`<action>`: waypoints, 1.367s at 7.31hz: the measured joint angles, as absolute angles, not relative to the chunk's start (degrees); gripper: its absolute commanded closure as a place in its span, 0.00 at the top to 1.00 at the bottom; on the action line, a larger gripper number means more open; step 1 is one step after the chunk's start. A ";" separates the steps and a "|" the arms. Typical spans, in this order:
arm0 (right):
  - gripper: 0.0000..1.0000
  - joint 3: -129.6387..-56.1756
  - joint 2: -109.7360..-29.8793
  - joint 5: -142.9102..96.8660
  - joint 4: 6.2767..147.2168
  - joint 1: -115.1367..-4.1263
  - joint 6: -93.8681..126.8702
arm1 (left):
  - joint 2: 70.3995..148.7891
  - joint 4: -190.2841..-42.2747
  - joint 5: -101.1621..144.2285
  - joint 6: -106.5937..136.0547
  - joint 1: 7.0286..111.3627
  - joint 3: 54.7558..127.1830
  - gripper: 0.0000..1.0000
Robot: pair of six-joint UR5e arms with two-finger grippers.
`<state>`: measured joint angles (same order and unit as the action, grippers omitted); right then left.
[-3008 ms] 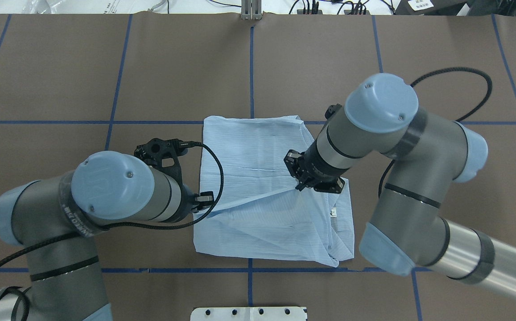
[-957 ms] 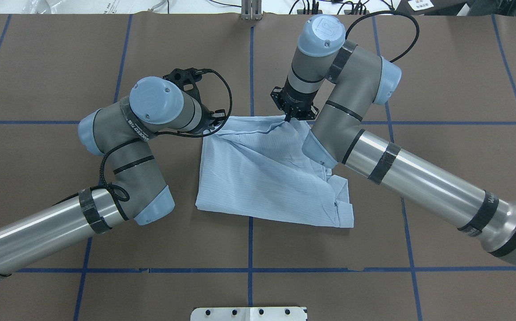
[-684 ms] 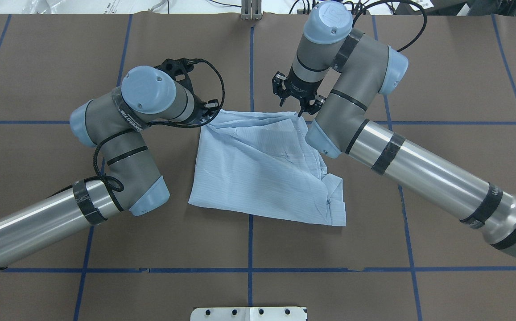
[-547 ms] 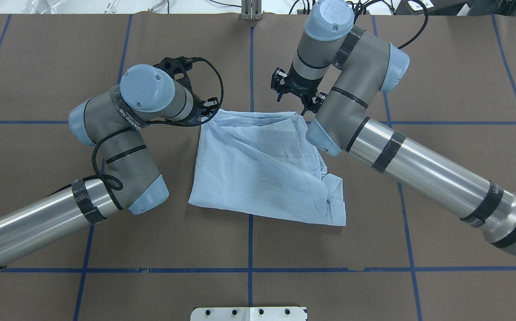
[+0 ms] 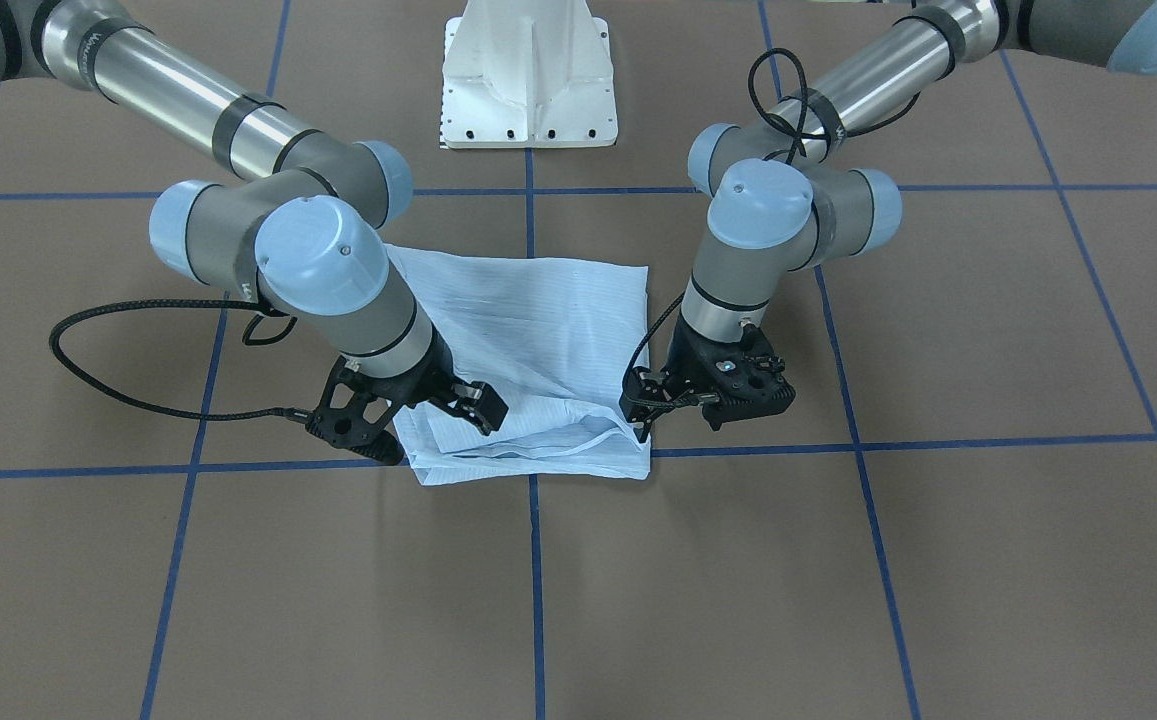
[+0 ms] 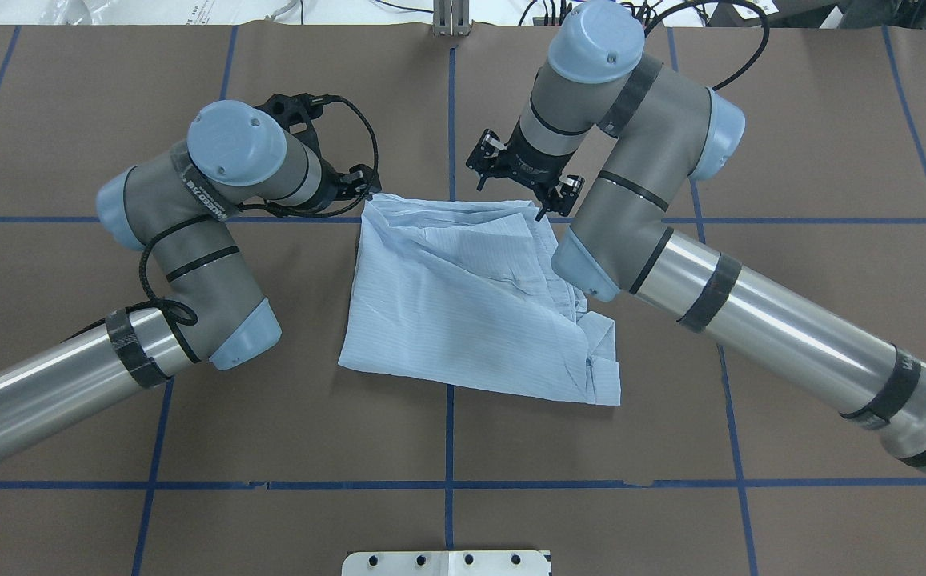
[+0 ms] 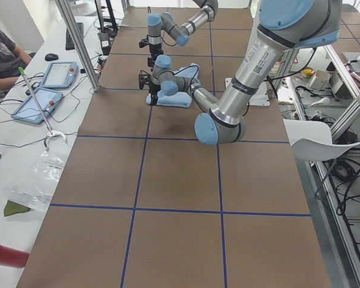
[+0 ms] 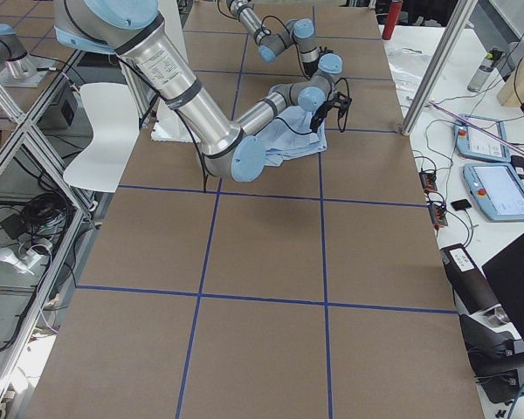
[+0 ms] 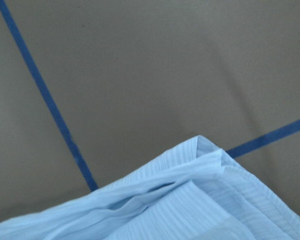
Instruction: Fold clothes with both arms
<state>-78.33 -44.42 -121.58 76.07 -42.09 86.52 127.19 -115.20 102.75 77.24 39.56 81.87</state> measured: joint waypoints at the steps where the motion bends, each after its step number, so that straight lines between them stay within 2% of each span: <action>1: 1.00 -80.65 -45.87 -120.17 76.14 -40.56 81.95 | 125.68 -115.27 103.77 75.45 40.38 82.84 1.00; 3: 1.00 -82.03 -49.03 -115.49 76.23 -38.18 68.94 | 123.92 -115.16 104.35 72.51 41.17 84.25 1.00; 4: 0.96 -82.10 -50.26 -114.30 76.17 -37.53 64.31 | 123.69 -115.15 104.39 72.13 41.26 84.45 1.00; 7: 0.64 -81.69 -50.72 -114.24 76.17 -36.26 61.04 | 123.36 -115.15 104.36 71.99 41.30 84.55 1.00; 10: 0.59 -81.31 -50.77 -114.25 76.24 -35.73 60.39 | 123.23 -115.32 104.33 72.11 41.31 84.55 1.00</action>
<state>-81.31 -50.77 -114.25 76.24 -35.73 60.39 123.23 -115.32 104.33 72.11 41.31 84.55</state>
